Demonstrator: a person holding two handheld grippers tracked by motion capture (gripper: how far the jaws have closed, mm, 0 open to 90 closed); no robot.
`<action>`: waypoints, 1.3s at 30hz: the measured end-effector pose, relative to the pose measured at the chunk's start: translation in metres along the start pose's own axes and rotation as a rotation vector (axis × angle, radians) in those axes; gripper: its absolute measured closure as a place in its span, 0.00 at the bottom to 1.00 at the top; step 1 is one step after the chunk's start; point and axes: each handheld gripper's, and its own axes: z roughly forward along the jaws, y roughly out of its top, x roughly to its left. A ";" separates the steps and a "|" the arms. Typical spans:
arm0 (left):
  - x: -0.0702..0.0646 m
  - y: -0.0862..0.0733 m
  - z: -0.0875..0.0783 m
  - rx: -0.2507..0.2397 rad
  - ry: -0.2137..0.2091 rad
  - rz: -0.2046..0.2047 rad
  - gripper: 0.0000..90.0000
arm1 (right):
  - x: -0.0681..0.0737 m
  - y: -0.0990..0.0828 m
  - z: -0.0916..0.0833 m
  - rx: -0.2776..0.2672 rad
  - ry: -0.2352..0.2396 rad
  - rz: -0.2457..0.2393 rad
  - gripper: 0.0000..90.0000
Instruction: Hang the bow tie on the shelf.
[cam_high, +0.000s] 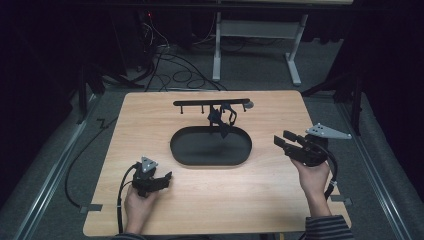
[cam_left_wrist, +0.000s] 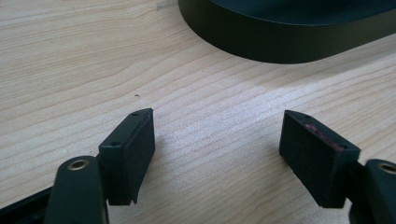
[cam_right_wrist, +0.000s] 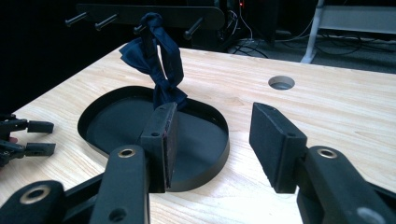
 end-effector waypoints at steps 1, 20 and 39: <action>0.000 0.000 0.000 0.000 0.000 0.000 0.30 | 0.000 -0.001 0.000 0.000 0.000 0.001 0.59; 0.000 0.000 0.000 0.000 0.000 0.000 0.30 | -0.002 -0.018 -0.001 0.011 0.007 0.034 0.59; 0.000 0.000 0.000 0.000 0.000 0.000 0.31 | 0.000 -0.032 0.007 0.043 0.019 0.050 0.59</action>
